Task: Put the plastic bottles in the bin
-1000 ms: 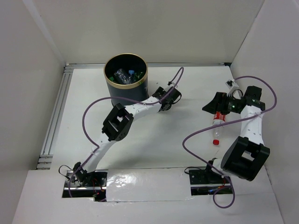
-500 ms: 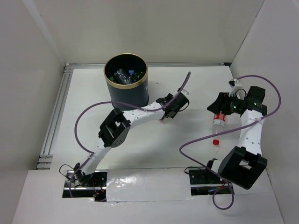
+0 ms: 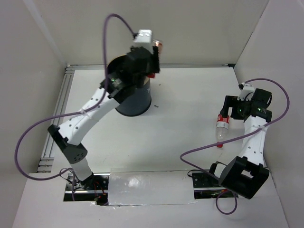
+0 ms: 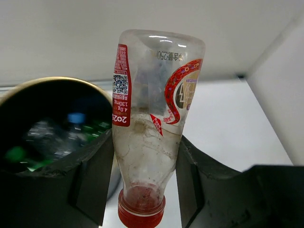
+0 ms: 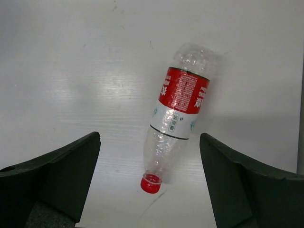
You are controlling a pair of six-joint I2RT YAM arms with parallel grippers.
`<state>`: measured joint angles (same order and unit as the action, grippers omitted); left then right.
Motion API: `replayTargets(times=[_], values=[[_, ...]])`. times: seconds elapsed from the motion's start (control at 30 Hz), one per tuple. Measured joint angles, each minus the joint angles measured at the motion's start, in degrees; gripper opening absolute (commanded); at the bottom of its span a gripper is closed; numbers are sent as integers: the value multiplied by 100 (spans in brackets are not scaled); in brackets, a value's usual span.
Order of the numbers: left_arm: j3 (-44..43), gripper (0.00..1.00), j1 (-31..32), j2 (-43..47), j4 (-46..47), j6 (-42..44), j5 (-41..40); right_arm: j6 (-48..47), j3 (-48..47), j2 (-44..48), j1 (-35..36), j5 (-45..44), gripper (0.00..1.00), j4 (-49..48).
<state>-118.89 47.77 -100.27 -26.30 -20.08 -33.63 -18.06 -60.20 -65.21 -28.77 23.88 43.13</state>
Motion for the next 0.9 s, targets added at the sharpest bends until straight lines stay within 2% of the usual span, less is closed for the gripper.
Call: replayTargets(times=[0.13,0.17,0.23,0.3,0.33,0.37,0.4,0.43,0.63,0.73,0.83,0.9], values=[[184,0,-892,365,74,-304,-398,-35,232,2,0,-162,93,-7],[238,2,-1086,365,70,-339,-490,-48,282,2,0,-199,95,-7],[374,13,-1360,319,-39,-422,-605,-87,330,2,-13,-271,98,-4],[444,44,-1552,181,-199,-439,-623,-133,332,-22,-33,-350,100,-11],[476,55,-1611,109,-254,-442,-597,-160,332,-48,-37,-376,100,-11],[516,61,-1670,44,-321,-444,-540,-201,332,-94,-42,-404,100,-9],[549,76,-1720,-26,-396,-450,-496,-240,332,-168,-42,-455,100,-11],[568,86,-1755,-94,-457,-450,-457,-262,332,-249,-42,-501,100,-13],[614,95,-1790,-225,-699,-535,-214,-444,334,-955,-44,-726,100,-31],[638,96,-1733,-101,-706,-507,-162,-503,369,-1259,-44,-844,100,-177],[1001,96,-1565,350,-651,-417,-63,-544,470,-1637,-46,-857,100,-404],[1556,98,-1263,922,-555,-376,-2,-581,531,-1967,-48,-822,95,-516]])
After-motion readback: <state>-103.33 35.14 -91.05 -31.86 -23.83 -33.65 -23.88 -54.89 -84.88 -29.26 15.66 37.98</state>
